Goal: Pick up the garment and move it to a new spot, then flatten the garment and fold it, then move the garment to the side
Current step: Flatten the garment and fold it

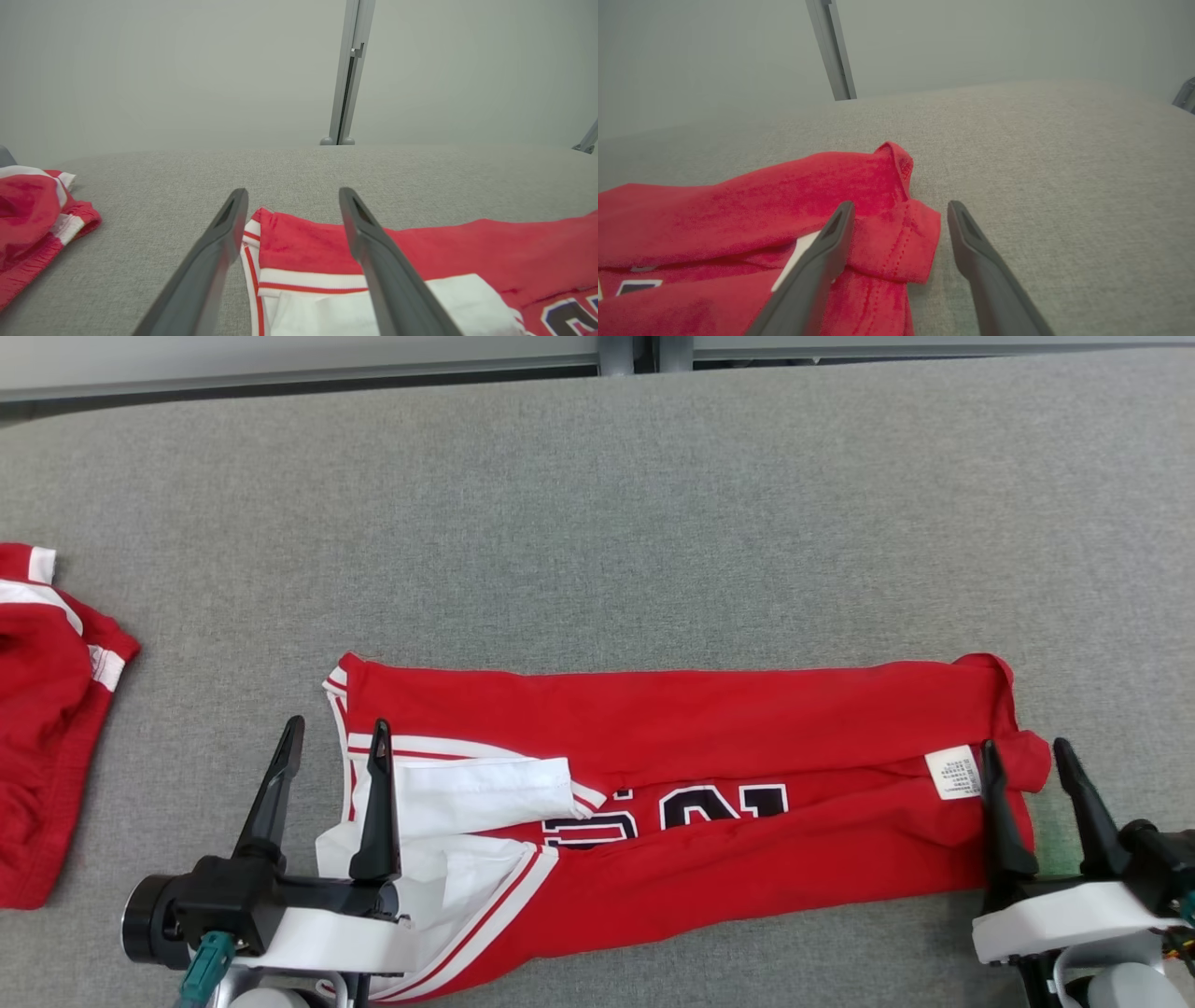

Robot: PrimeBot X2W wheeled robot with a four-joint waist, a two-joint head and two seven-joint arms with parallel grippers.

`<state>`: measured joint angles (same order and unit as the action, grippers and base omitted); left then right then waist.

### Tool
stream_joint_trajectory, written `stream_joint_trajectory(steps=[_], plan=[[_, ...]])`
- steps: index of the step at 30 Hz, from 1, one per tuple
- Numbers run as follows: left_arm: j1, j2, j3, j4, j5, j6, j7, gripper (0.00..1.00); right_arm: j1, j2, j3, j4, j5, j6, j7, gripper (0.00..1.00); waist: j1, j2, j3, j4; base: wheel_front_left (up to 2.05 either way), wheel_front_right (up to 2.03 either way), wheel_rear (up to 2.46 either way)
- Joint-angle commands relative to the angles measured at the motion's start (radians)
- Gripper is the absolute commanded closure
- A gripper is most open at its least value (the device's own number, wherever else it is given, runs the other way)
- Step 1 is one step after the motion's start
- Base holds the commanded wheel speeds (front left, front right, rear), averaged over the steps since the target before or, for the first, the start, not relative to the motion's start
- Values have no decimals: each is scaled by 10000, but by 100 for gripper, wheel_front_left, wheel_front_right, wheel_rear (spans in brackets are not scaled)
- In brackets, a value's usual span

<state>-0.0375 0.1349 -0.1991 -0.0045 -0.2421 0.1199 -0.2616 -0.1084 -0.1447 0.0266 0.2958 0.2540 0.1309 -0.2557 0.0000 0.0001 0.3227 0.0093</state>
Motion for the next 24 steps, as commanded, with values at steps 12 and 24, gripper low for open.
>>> stream_joint_trajectory(steps=[12, 24], plan=[[-445, -136, 54, 128, 198, -226, -44, 0, -701, 255, 1265, 2416, 1043, 25, 44, 69, 0, -1, 380, 138, 0, 0, 0], [-465, -317, 230, 122, 303, -378, -44, 0, -716, -538, 866, 1913, 1794, -19, -60, 100, 0, -1, 304, 73, 0, 0, 0]])
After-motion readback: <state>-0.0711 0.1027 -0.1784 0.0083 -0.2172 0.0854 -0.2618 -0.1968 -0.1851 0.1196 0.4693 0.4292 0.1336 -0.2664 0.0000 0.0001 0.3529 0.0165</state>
